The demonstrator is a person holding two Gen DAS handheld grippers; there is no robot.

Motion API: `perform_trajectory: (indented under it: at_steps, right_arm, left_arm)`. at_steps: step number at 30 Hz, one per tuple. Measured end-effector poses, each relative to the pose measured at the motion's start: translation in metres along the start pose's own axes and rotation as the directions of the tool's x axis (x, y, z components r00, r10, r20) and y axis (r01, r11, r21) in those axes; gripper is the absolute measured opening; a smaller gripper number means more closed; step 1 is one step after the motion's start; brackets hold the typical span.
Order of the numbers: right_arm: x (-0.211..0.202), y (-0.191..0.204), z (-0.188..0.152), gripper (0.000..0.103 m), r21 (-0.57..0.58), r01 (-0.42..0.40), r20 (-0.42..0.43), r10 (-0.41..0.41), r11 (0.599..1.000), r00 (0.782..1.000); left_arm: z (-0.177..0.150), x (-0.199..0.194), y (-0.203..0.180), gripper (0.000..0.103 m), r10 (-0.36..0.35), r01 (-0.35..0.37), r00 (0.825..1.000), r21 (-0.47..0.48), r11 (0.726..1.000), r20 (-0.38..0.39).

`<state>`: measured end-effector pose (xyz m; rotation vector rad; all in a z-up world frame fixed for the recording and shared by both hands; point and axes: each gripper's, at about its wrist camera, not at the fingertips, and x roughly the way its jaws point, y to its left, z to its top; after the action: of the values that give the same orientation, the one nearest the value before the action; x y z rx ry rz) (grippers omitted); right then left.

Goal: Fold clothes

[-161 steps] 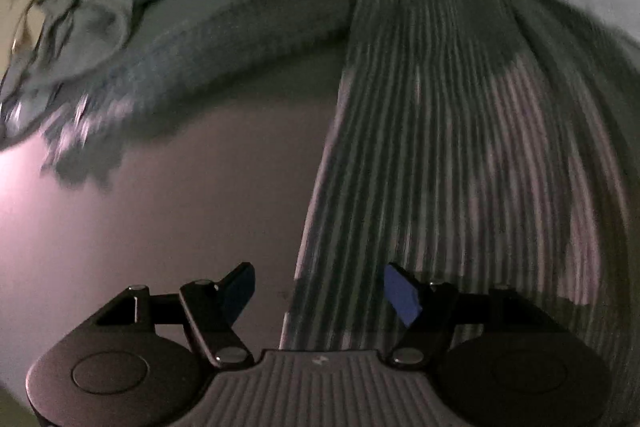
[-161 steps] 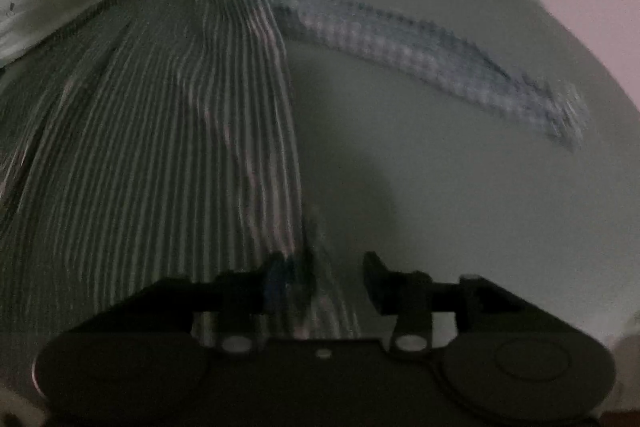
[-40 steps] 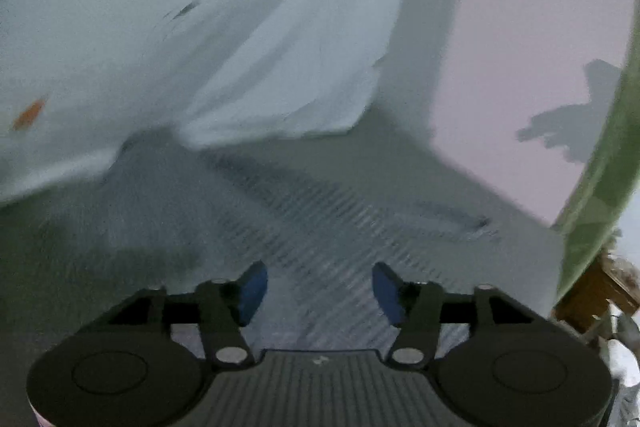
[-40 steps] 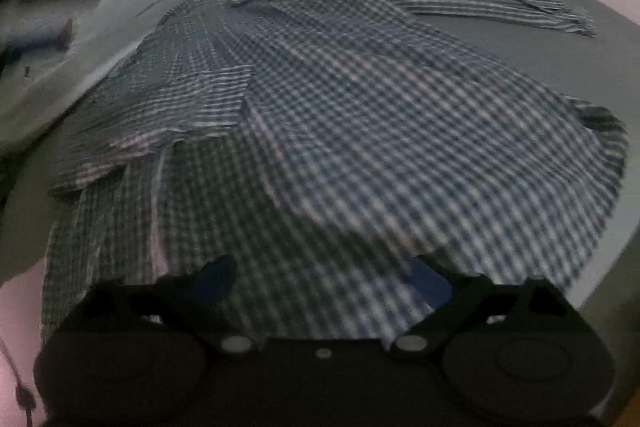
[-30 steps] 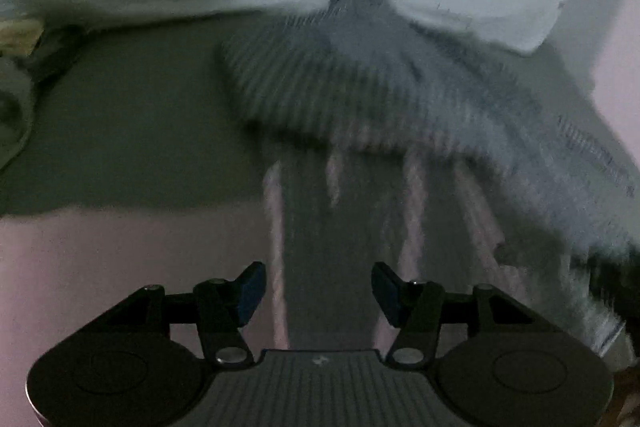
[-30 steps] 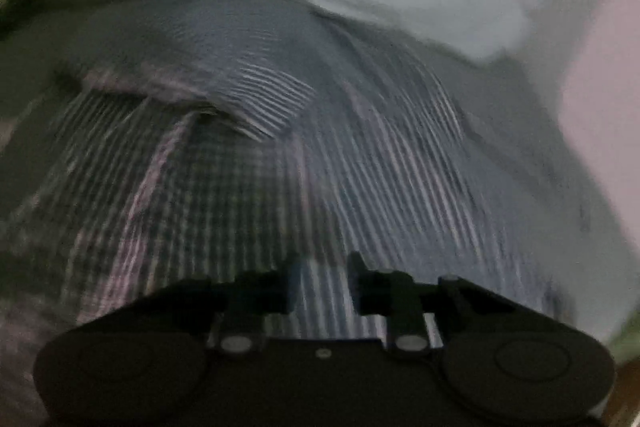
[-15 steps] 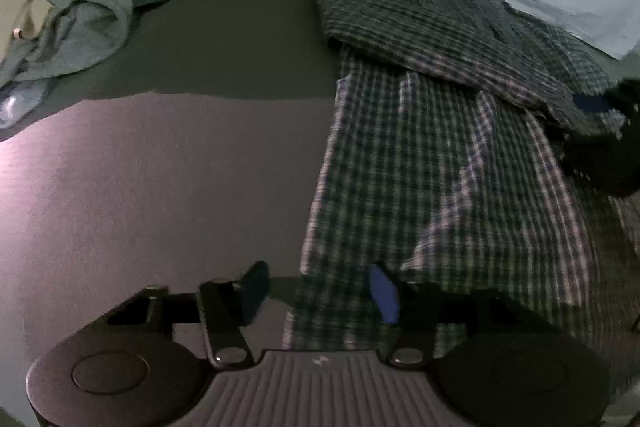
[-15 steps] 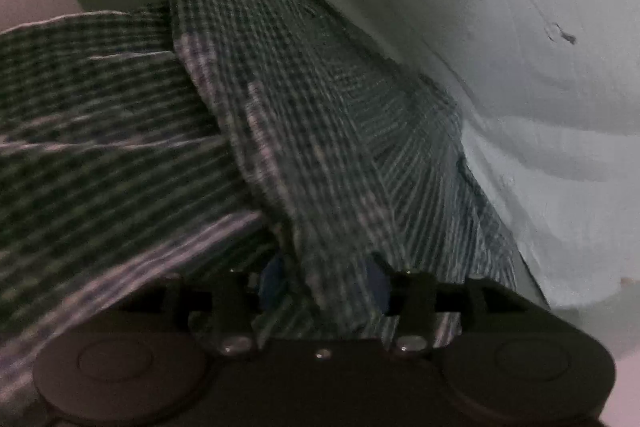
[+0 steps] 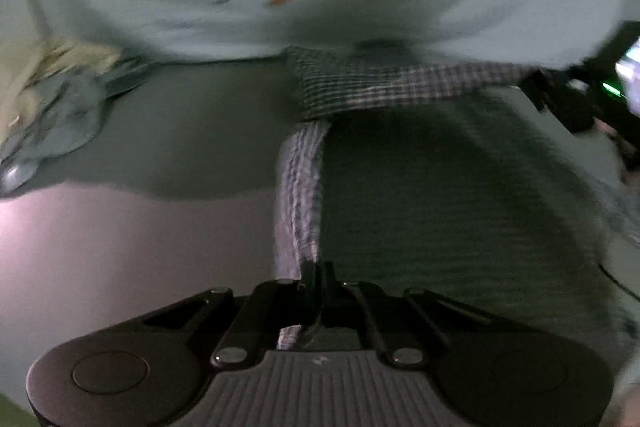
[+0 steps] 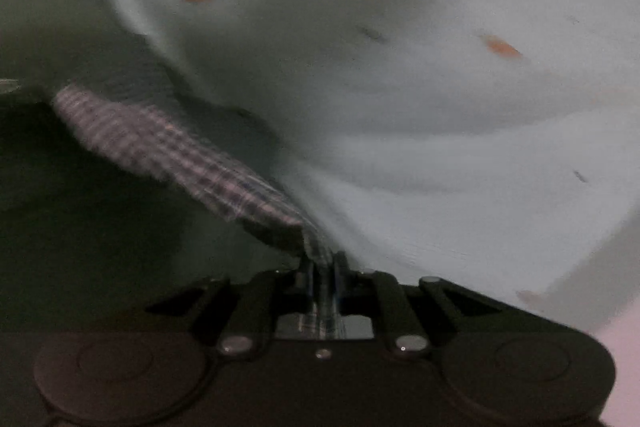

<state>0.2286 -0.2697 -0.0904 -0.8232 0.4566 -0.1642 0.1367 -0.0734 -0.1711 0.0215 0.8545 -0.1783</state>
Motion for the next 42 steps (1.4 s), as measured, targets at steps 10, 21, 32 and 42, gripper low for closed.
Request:
perform_trajectory:
  at_steps: [10, 21, 32, 42]
  right_arm:
    - [0.015, -0.021, -0.074, 0.054, 0.254, -0.081, -0.3, 0.158, 0.964, 0.941]
    - [-0.079, 0.092, -0.081, 0.022, 0.847, -0.495, 0.103, 0.853, 0.195, 0.512]
    - [-0.091, 0.135, -0.065, 0.0, 0.809, -0.508, -0.031, 0.884, 0.295, 0.466]
    - [-0.098, 0.059, -0.088, 0.052, 0.882, -0.395, -0.004, 0.842, 0.258, 0.539]
  left_arm:
    - [-0.025, 0.038, -0.052, 0.04, -0.112, 0.137, 0.973, 0.114, 0.984, -0.2]
    - [-0.042, 0.043, 0.062, 0.045, -0.121, 0.078, 0.968, -0.193, 0.978, -0.219]
    - [-0.061, 0.074, 0.067, 0.001, -0.274, 0.223, 0.903, -0.184, 0.957, -0.33]
    - [-0.03, 0.08, 0.078, 0.033, -0.25, 0.208, 0.897, -0.151, 0.966, -0.365]
